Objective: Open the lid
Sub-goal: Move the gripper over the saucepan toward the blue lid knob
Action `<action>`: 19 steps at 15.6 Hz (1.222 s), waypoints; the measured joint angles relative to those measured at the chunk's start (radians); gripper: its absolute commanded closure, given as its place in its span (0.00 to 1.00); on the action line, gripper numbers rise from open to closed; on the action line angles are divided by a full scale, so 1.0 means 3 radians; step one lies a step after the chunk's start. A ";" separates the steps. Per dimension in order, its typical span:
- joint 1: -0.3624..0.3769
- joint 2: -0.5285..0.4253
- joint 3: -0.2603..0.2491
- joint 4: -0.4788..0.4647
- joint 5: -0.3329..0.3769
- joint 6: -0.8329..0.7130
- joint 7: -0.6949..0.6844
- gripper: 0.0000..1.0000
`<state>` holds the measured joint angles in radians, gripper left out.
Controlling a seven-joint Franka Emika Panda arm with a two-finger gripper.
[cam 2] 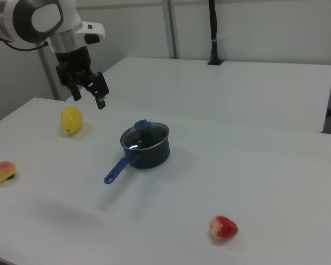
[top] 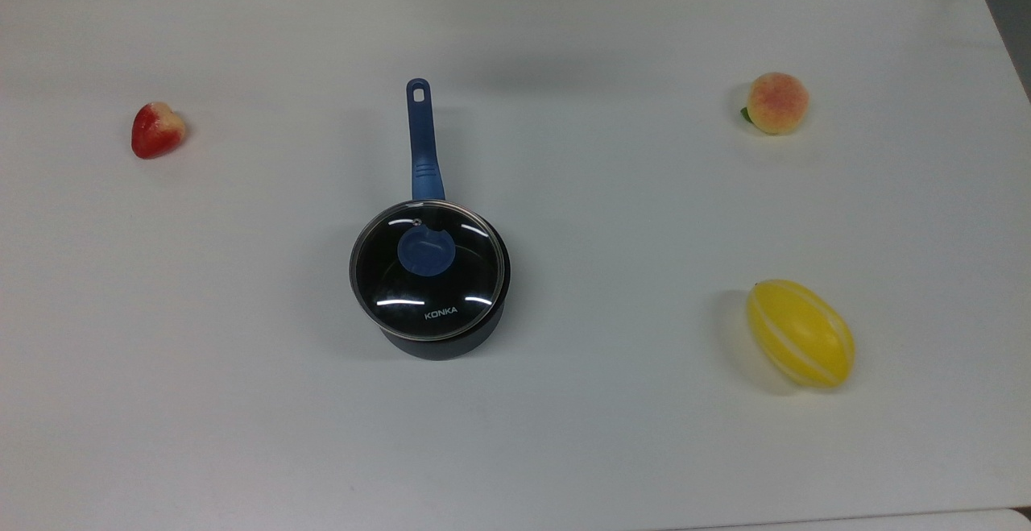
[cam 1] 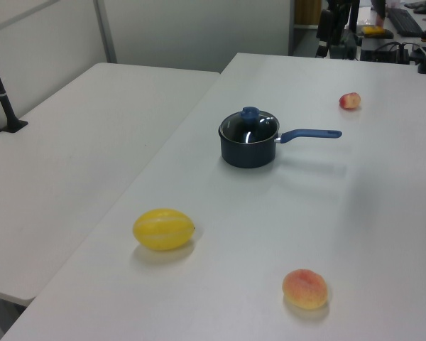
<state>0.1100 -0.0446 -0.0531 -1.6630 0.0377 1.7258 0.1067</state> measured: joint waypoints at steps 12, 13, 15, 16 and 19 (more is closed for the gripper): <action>0.0000 0.0001 0.0001 -0.0001 0.0000 0.0000 0.0000 0.00; 0.0000 0.0001 0.0000 -0.0001 0.0000 0.0000 0.0000 0.00; 0.0000 0.0008 0.0000 -0.0002 0.0000 0.0000 0.0000 0.00; 0.0000 0.0024 0.0000 -0.0003 -0.0005 0.0000 0.0000 0.00; -0.0001 0.0137 -0.0001 -0.0004 -0.0081 0.0145 0.0000 0.00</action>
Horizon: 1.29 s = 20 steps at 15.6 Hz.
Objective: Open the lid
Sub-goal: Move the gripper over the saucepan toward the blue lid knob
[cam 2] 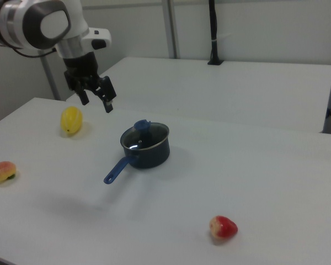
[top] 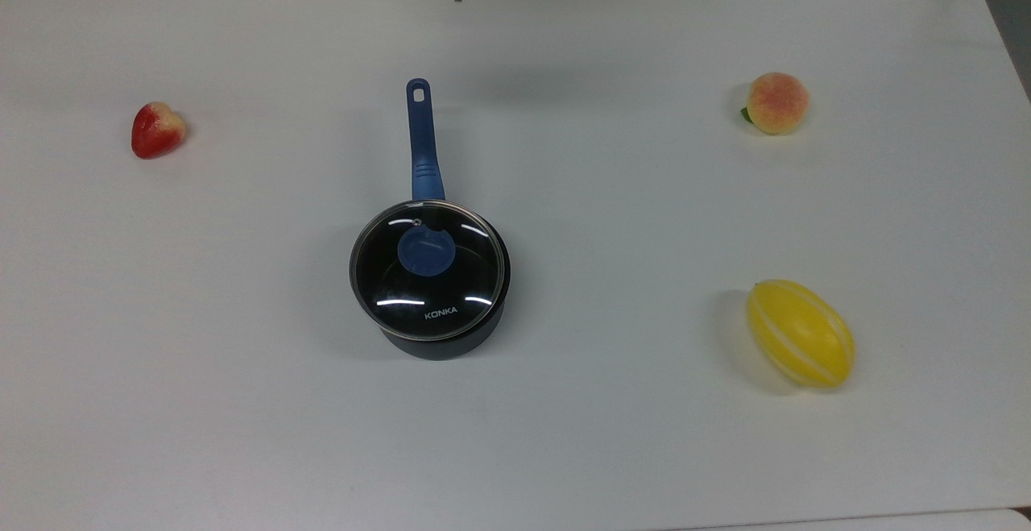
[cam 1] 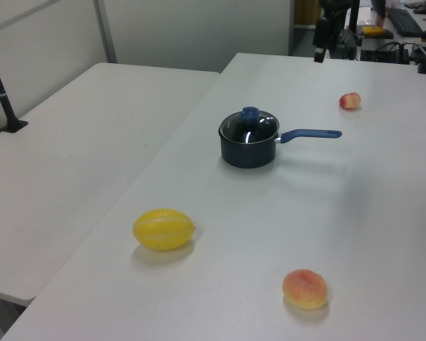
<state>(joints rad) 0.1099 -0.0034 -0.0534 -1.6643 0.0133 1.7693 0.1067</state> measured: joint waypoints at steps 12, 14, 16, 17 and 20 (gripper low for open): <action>0.0013 0.0639 0.0011 0.0359 -0.0275 0.0696 0.1000 0.00; 0.0029 0.0761 0.0011 0.0460 -0.0300 0.0734 0.1083 0.00; 0.0031 0.0856 0.0011 0.0490 -0.0304 0.0845 0.1119 0.00; 0.0031 0.0906 0.0011 0.0502 -0.0304 0.0891 0.1121 0.00; 0.0029 0.1122 0.0011 0.0649 -0.0306 0.0957 0.1129 0.00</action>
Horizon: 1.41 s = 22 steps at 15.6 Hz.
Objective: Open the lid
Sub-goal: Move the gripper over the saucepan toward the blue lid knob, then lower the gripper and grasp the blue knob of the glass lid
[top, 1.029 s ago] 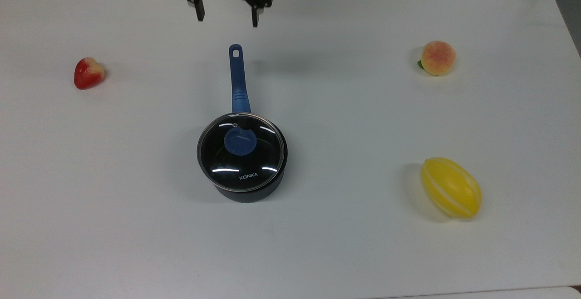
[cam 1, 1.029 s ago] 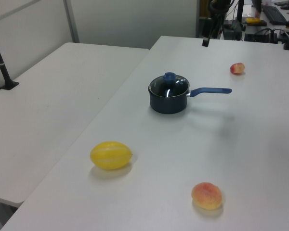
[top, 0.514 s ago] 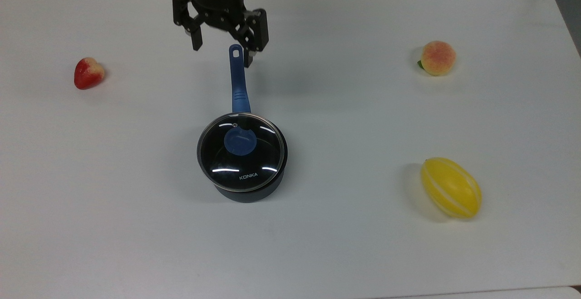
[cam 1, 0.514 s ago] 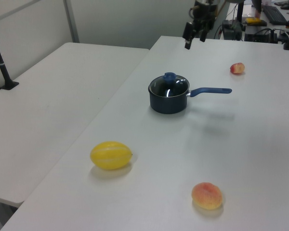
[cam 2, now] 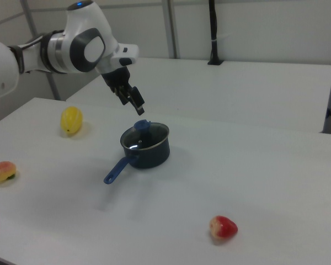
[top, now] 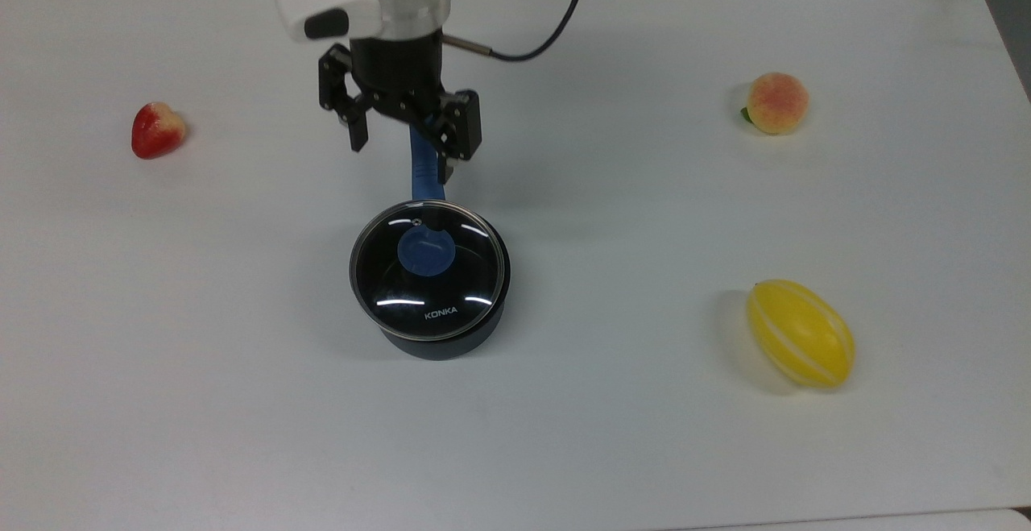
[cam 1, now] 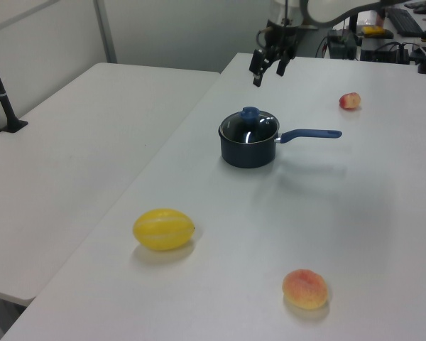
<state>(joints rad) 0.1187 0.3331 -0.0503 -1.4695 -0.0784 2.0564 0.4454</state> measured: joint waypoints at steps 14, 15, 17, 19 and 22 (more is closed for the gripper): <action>0.0020 0.0710 0.0003 0.0403 -0.0252 0.0370 0.0013 0.00; 0.0021 0.0729 0.0003 0.0403 -0.0252 0.0401 0.0033 0.00; 0.0027 0.0753 0.0004 0.0404 -0.0252 0.0424 0.0051 0.00; 0.0044 0.0763 0.0005 0.0404 -0.0252 0.0424 0.0052 0.00; 0.0072 0.0787 0.0005 0.0404 -0.0275 0.0424 0.0056 0.00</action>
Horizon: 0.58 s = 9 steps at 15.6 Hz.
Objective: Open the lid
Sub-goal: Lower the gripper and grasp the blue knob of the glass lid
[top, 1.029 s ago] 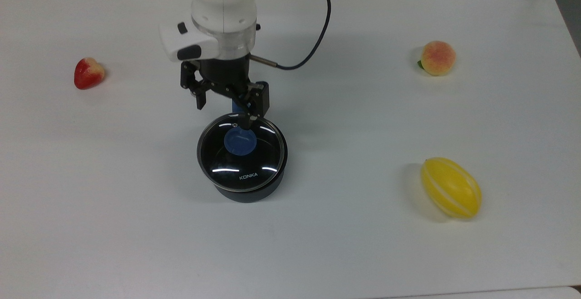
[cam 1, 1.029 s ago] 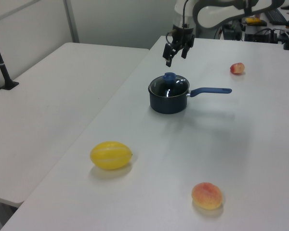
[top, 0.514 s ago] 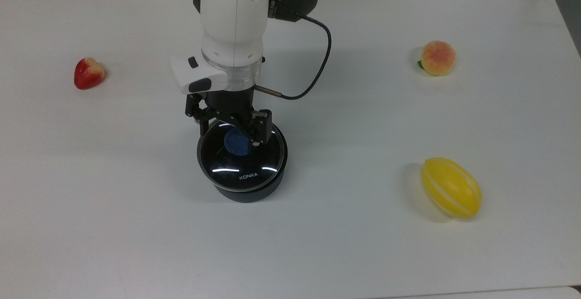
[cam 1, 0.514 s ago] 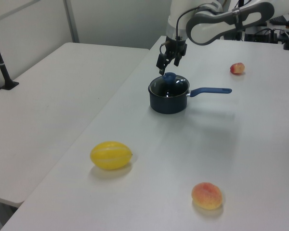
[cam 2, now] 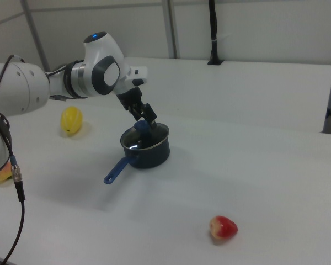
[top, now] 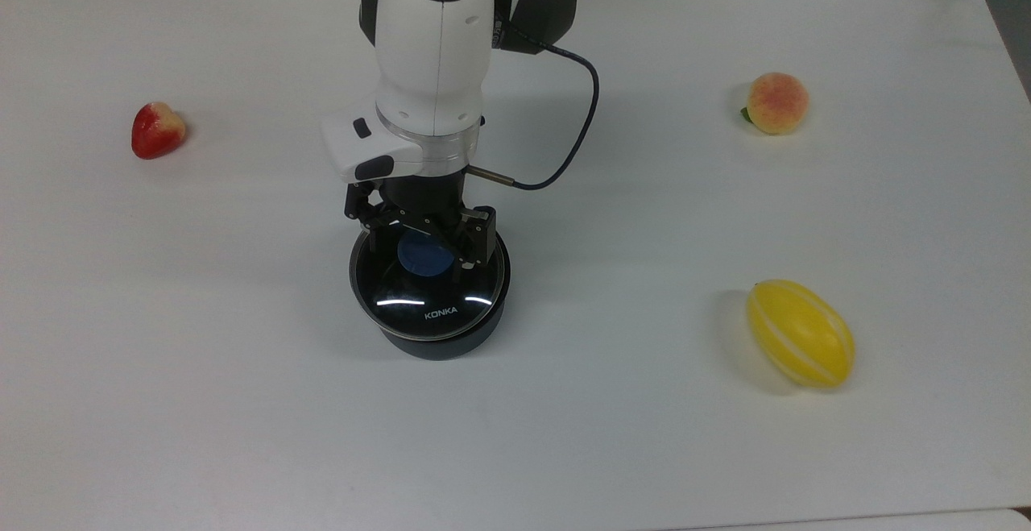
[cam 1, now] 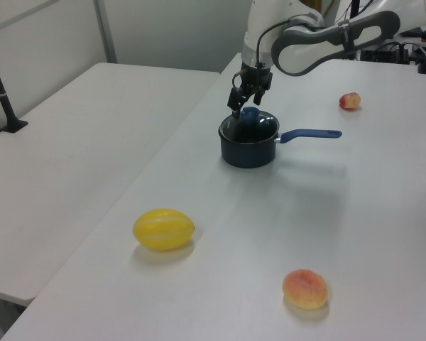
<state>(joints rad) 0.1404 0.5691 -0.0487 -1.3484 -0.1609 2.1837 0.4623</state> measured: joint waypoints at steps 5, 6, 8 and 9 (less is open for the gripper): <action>0.0031 0.0036 0.0003 0.0000 -0.0032 0.0000 0.0008 0.12; 0.0037 0.0040 0.0005 0.0000 -0.0034 0.0000 0.0008 0.18; 0.0042 0.0047 0.0007 0.0000 -0.0043 0.0000 0.0009 0.32; 0.0042 0.0051 0.0007 -0.0001 -0.0049 0.0000 0.0009 0.46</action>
<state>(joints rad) 0.1532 0.5843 -0.0467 -1.3488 -0.1758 2.1837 0.4652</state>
